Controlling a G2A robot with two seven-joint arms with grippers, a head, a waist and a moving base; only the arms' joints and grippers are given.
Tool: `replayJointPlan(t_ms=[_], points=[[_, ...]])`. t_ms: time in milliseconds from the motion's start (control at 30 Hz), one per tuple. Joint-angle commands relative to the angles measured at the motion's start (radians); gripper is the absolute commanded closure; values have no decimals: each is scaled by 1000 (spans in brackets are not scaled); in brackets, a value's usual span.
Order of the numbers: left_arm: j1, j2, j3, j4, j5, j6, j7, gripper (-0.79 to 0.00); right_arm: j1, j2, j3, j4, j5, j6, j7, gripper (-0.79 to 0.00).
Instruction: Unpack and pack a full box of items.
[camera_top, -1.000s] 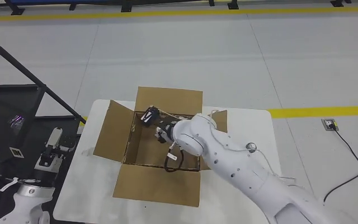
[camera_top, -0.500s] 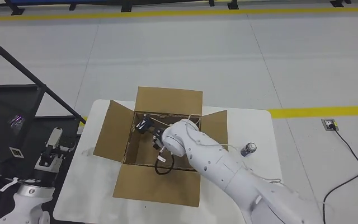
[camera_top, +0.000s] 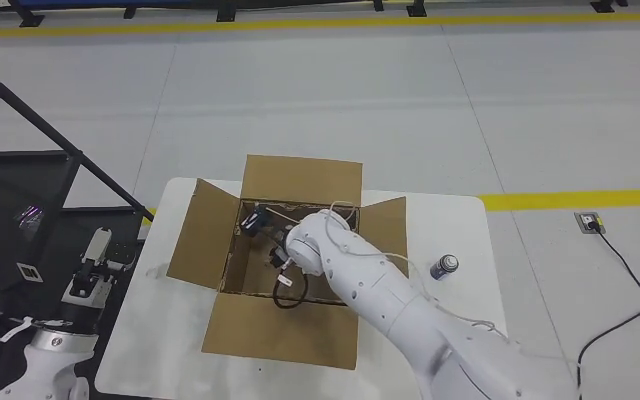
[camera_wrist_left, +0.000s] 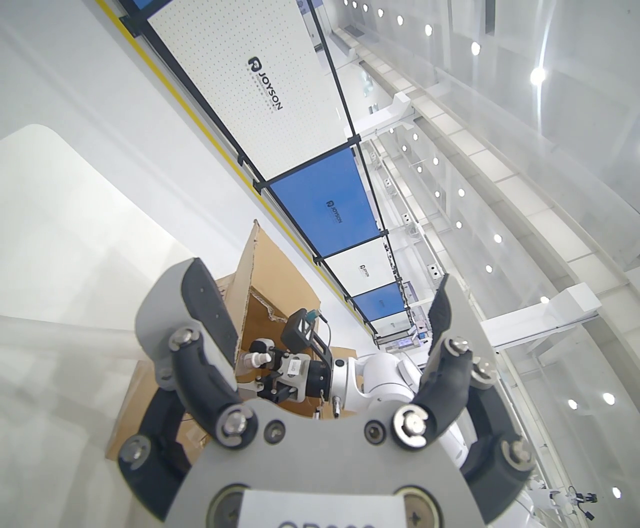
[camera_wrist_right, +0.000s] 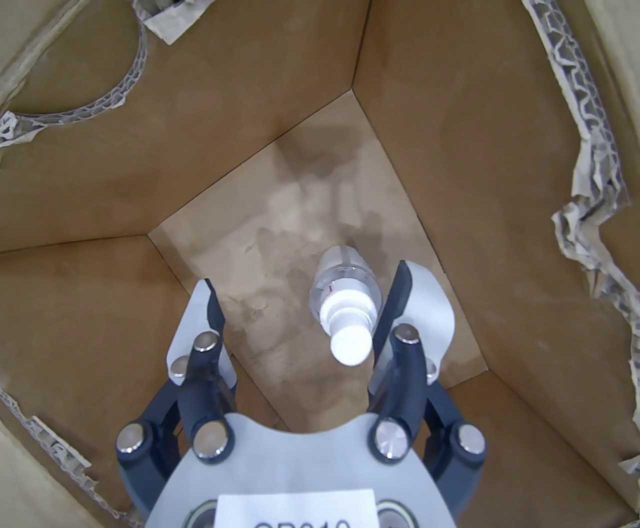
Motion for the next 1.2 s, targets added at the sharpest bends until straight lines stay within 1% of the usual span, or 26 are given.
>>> replayJointPlan(t_ms=[0,67,100,133,167,367,433,567,733,833,933,967,1000,1033,1067,1133,1167], points=[[0,0,0,0,0,0,0,-785,7,-4,6,6,-4,1,-5,-690],[0,0,0,0,0,0,0,-785,14,-5,15,0,-8,4,-14,-699],[0,0,0,0,0,0,0,-785,17,-4,20,-8,-10,8,-19,-720],[0,0,0,0,0,0,0,-785,17,-3,26,-22,-11,7,-25,-773],[0,0,0,0,0,0,0,-785,17,0,29,-36,-20,10,-24,-785],[0,0,0,0,0,0,0,-785,-10,28,48,-192,-99,82,13,-785],[0,0,0,0,0,0,0,-785,-31,46,63,-273,-133,114,34,-785],[0,0,0,0,0,0,0,-785,-86,93,109,-445,-220,177,104,-785],[0,0,0,0,0,0,0,-785,-191,166,215,-690,-364,261,197,-785],[0,0,0,0,0,0,0,-785,-318,228,339,-890,-485,304,247,-785],[0,0,0,0,0,0,0,-785,-510,291,497,-1158,-629,313,316,-785],[0,0,0,0,0,0,0,-785,-552,301,529,-1213,-652,308,326,-785],[0,0,0,0,0,0,0,-785,-635,320,595,-1317,-692,296,347,-785],[0,0,0,0,0,0,0,-785,-694,332,644,-1386,-718,290,360,-785],[0,0,0,0,0,0,0,-785,-732,339,676,-1429,-732,287,366,-785],[0,0,0,0,0,0,0,-785,-852,357,780,-1547,-765,281,381,-785],[0,0,0,0,0,0,0,-785,-882,361,808,-1575,-768,278,381,-785]])
